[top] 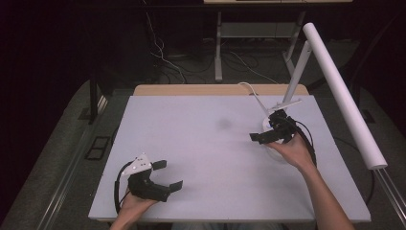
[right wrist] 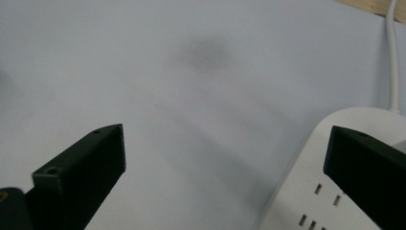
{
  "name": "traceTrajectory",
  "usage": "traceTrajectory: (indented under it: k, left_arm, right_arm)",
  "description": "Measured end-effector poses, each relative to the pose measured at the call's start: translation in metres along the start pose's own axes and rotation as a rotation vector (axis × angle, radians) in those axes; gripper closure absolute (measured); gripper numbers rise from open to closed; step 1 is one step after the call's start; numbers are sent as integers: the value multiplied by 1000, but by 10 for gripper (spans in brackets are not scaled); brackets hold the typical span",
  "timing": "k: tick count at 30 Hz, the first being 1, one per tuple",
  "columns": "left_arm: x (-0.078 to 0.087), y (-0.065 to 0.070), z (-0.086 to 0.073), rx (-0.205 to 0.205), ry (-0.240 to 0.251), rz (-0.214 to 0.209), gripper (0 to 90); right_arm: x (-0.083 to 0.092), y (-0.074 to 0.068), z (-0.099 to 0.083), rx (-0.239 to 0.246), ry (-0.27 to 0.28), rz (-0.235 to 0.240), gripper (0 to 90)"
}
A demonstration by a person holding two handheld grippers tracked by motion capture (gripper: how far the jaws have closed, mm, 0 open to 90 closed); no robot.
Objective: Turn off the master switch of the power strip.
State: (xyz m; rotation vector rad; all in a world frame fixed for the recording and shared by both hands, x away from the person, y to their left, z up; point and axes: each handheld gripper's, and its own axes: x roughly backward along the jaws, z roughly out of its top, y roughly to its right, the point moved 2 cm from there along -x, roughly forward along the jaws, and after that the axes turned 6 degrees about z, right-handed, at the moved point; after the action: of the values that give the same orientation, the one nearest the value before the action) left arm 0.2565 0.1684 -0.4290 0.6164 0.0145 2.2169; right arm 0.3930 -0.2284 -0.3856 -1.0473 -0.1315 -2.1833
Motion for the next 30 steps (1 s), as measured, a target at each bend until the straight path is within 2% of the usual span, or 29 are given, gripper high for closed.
traceTrajectory:
  k: [2,7,9,11,14,16,17,18,19,20,21,23,30]
  left_arm:
    - [0,0,0,0,1,0,0]
    - [0,0,0,4,-1,-1,0]
    - [0,0,0,1,-3,-1,0]
    - [0,0,0,2,-3,-2,0]
    - [0,-1,0,4,-4,-1,0]
    - [0,-1,0,5,-5,0,0]
    - [0,-2,0,4,-5,0,0]
    - [0,-2,0,4,-5,0,0]
    - [0,-2,0,5,-5,0,0]
    - [-1,-2,0,5,-5,0,0]
    - [-1,-2,0,6,-5,0,0]
    - [-1,-2,0,5,-7,-2,0]
    - [-1,-2,0,1,-10,-4,0]
  right_arm:
    - [-1,0,3,8,-5,-17,0]
    - [-4,-1,10,56,-36,-81,143]
    - [-4,-1,12,51,-36,-95,144]
    - [-5,-3,16,49,-45,-118,205]
    - [-6,-2,19,55,-44,-121,223]
    - [-7,-2,23,61,-52,-129,293]
    - [-7,-2,23,61,-52,-129,293]
    - [-7,-2,24,64,-52,-128,321]
    - [-8,-2,27,70,-63,-129,414]
    - [-8,-2,27,70,-63,-129,414]
    - [-10,-3,30,81,-81,-151,484]
    - [-11,-3,33,100,-96,-171,553]
    - [-15,1,40,125,-134,-202,710]
